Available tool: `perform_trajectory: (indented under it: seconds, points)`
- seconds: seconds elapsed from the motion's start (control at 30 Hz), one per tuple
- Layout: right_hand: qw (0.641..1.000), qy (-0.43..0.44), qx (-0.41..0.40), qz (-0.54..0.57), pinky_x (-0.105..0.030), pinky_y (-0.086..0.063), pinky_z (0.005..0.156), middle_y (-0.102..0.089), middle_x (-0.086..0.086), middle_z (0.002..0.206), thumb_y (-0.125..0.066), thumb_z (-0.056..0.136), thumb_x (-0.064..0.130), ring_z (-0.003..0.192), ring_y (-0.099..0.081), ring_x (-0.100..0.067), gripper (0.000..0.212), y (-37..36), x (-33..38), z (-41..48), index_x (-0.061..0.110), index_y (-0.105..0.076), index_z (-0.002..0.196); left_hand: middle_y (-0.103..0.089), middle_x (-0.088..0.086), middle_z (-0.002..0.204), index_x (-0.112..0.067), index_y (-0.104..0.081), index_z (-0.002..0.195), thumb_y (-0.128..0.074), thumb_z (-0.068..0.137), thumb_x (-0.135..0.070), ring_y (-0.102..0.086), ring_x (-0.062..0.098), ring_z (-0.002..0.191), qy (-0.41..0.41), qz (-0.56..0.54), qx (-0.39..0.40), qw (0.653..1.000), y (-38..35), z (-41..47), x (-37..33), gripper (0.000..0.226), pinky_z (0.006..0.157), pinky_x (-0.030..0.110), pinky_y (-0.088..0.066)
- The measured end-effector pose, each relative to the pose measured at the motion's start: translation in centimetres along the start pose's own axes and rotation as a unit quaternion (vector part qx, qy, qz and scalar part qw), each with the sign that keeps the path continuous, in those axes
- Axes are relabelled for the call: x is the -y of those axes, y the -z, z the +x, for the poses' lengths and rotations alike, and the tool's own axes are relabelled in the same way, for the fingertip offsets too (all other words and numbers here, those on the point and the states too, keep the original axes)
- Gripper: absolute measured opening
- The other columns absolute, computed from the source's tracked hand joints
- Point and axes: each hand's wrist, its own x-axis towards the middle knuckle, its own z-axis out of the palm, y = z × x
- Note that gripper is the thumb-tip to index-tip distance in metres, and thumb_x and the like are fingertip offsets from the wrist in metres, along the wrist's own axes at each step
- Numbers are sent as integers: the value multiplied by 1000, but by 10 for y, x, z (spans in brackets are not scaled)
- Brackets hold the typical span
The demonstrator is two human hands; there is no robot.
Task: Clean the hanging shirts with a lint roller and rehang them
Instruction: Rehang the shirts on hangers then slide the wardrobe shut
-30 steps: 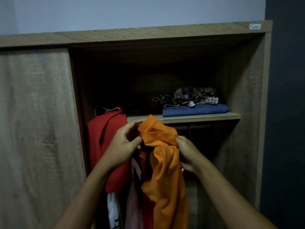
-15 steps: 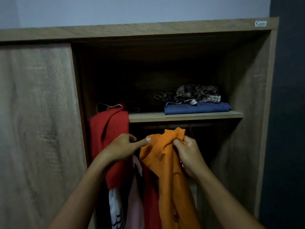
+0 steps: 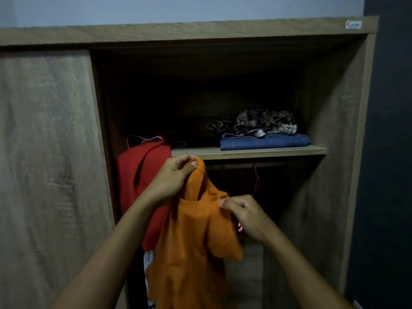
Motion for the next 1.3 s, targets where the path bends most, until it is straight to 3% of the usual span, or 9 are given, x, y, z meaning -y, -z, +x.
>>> perform_trajectory:
  seconds: [0.13, 0.2, 0.3, 0.43, 0.57, 0.67, 1.03, 1.2, 1.3]
  points:
    - [986, 46, -139, -84, -37, -54, 70, -66, -1, 91, -68, 76, 52, 81, -64, -16, 31, 6, 4, 6, 24, -65, 88, -63, -9, 87, -11, -65, 103, -50, 101, -14, -58, -6, 77, -71, 51, 64, 994, 0, 1, -9, 15, 75, 12, -47]
    - [989, 43, -91, -104, -24, -46, 81, -57, 11, 117, -75, 75, 47, 104, -56, -4, 42, 7, 10, 8, 37, -57, 111, -64, -10, 90, -16, -65, 102, -51, 101, -14, -59, -4, 83, -108, 76, 88, 987, 4, 1, -11, 14, 77, 13, -46]
    - [989, 15, -48, -140, -29, -40, 99, -44, 15, 136, -79, 75, 45, 123, -41, -2, 70, 2, 15, 13, 39, -43, 134, -68, -10, 97, -21, -67, 102, -52, 101, -14, -63, 1, 92, -150, 110, 114, 976, 5, -2, -17, 16, 82, 15, -47]
    - [995, 2, -22, -102, -43, -58, 87, -69, 7, 106, -75, 82, 35, 95, -67, -8, 31, 4, 16, 19, 35, -64, 111, -69, -8, 97, -19, -68, 103, -52, 101, -13, -64, 6, 94, -159, 155, 80, 972, 7, -9, -17, 17, 84, 22, -51]
    - [986, -1, -34, -161, -37, -59, 79, -70, 8, 95, -74, 83, 35, 89, -67, -7, 10, 24, 23, 18, 31, -71, 92, -68, -13, 98, -21, -69, 105, -55, 98, -15, -63, 1, 94, -162, 254, -9, 953, 22, -18, -4, 17, 87, 29, -53]
    - [980, 0, -41, -195, -35, -59, 79, -72, 7, 89, -75, 83, 28, 85, -67, -5, 2, 35, 28, 20, 28, -74, 85, -68, -10, 98, -19, -70, 106, -60, 96, -21, -63, 2, 94, -123, 285, 27, 950, 32, -25, 7, 15, 86, 31, -55]
    - [958, -97, 25, -268, -26, -61, 63, -71, 2, 86, -68, 86, 7, 72, -70, -9, 20, 41, -2, 15, 26, -73, 87, -68, -5, 82, -15, -67, 88, -57, 98, -22, -63, 6, 81, -17, 274, 6, 961, 21, -34, 57, 16, 73, 29, -44]
    - [963, -143, 93, -207, -22, -55, 65, -73, 2, 87, -79, 79, 31, 75, -68, -6, 17, 23, -38, 17, 19, -75, 91, -67, -11, 75, -25, -64, 78, -59, 97, -22, -61, -4, 74, -3, 211, -6, 978, -5, -27, 70, 20, 70, 21, -44]
    - [980, -173, 33, -91, -24, -48, 47, -68, -1, 72, -73, 84, 42, 56, -63, -9, 33, 13, -61, 29, 10, -72, 91, -68, -10, 76, -23, -66, 80, -59, 97, -22, -61, -2, 73, -7, 194, -6, 981, -19, -23, 70, 19, 68, 20, -45]
